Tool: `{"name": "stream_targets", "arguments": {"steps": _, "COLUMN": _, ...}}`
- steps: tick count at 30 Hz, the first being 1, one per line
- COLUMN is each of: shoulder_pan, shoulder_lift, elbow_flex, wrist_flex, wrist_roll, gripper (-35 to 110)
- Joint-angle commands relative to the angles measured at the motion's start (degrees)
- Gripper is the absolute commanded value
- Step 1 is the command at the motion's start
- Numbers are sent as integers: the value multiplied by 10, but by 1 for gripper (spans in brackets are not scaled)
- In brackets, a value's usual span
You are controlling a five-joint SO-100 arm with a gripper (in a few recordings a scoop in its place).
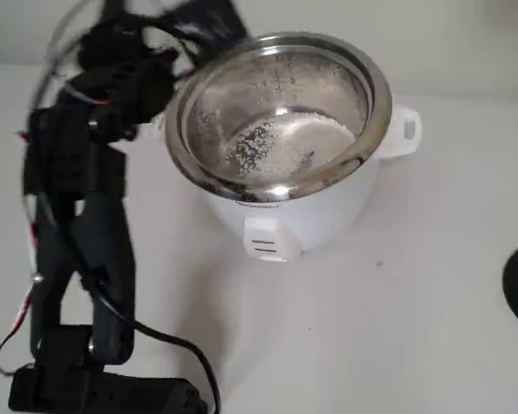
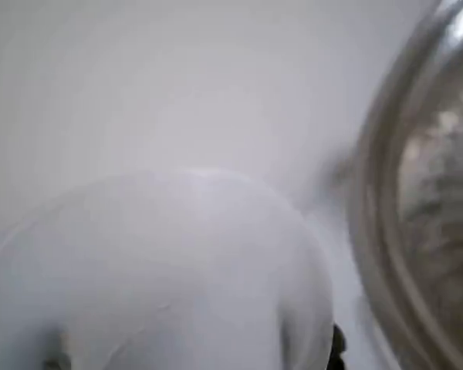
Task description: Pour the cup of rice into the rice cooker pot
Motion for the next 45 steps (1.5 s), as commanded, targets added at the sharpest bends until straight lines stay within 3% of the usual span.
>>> {"name": "stream_targets", "arguments": {"steps": 1, "shoulder_pan": -33, "shoulder_lift": 72, "elbow_flex": 28, "wrist_flex": 11, "wrist_roll": -202, "gripper": 9}}
{"name": "stream_targets", "arguments": {"steps": 4, "shoulder_pan": -44, "shoulder_lift": 143, "elbow_flex": 171, "wrist_flex": -63, "wrist_roll": -284, "gripper": 10}}
{"name": "stream_targets", "arguments": {"steps": 9, "shoulder_pan": -83, "shoulder_lift": 341, "elbow_flex": 559, "wrist_flex": -310, "wrist_roll": -403, "gripper": 12}}
{"name": "stream_targets", "arguments": {"steps": 15, "shoulder_pan": -138, "shoulder_lift": 482, "elbow_flex": 829, "wrist_flex": -423, "wrist_roll": -407, "gripper": 12}}
{"name": "stream_targets", "arguments": {"steps": 21, "shoulder_pan": -169, "shoulder_lift": 497, "elbow_flex": 1010, "wrist_flex": -554, "wrist_roll": -407, "gripper": 12}}
{"name": "stream_targets", "arguments": {"steps": 30, "shoulder_pan": -175, "shoulder_lift": 348, "elbow_flex": 1048, "wrist_flex": -678, "wrist_roll": -395, "gripper": 18}}
{"name": "stream_targets", "arguments": {"steps": 40, "shoulder_pan": -147, "shoulder_lift": -114, "elbow_flex": 952, "wrist_flex": -1055, "wrist_roll": -418, "gripper": 21}}
{"name": "stream_targets", "arguments": {"steps": 45, "shoulder_pan": -147, "shoulder_lift": -155, "elbow_flex": 899, "wrist_flex": -1046, "wrist_roll": -414, "gripper": 15}}
